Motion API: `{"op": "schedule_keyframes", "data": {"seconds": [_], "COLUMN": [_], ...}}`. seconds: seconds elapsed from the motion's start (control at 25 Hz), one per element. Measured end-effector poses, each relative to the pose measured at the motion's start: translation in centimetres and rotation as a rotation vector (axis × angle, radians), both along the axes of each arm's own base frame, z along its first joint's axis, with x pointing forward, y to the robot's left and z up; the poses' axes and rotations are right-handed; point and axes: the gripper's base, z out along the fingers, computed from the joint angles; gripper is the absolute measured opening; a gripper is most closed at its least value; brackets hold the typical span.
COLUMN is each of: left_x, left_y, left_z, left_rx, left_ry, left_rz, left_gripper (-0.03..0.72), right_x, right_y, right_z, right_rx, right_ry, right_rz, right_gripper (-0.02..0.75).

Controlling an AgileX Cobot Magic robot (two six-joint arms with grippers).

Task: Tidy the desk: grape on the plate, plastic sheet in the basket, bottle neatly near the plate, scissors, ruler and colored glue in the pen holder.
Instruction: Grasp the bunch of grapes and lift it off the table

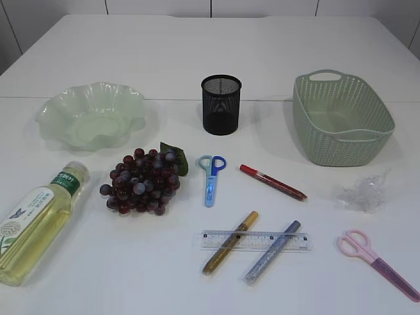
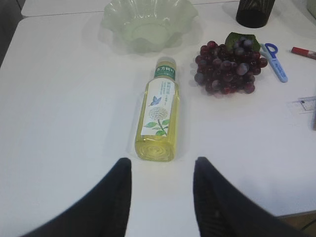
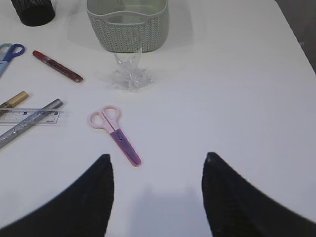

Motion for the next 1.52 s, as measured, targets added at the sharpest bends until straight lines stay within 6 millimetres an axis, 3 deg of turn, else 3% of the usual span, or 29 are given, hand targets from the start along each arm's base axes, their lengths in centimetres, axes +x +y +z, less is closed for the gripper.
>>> {"op": "schedule_keyframes", "data": {"seconds": [1.52], "left_x": [0.0], "left_y": [-0.03], "left_z": [0.0], "left_rx": [-0.003], "left_ry": [0.0], "left_rz": [-0.002], "left_gripper": [0.308], "right_x": [0.0], "right_y": [-0.03], "right_z": [0.0], "right_rx": [-0.003], "right_ry": [0.0], "right_rz": [-0.002], "right_gripper": [0.454]}}
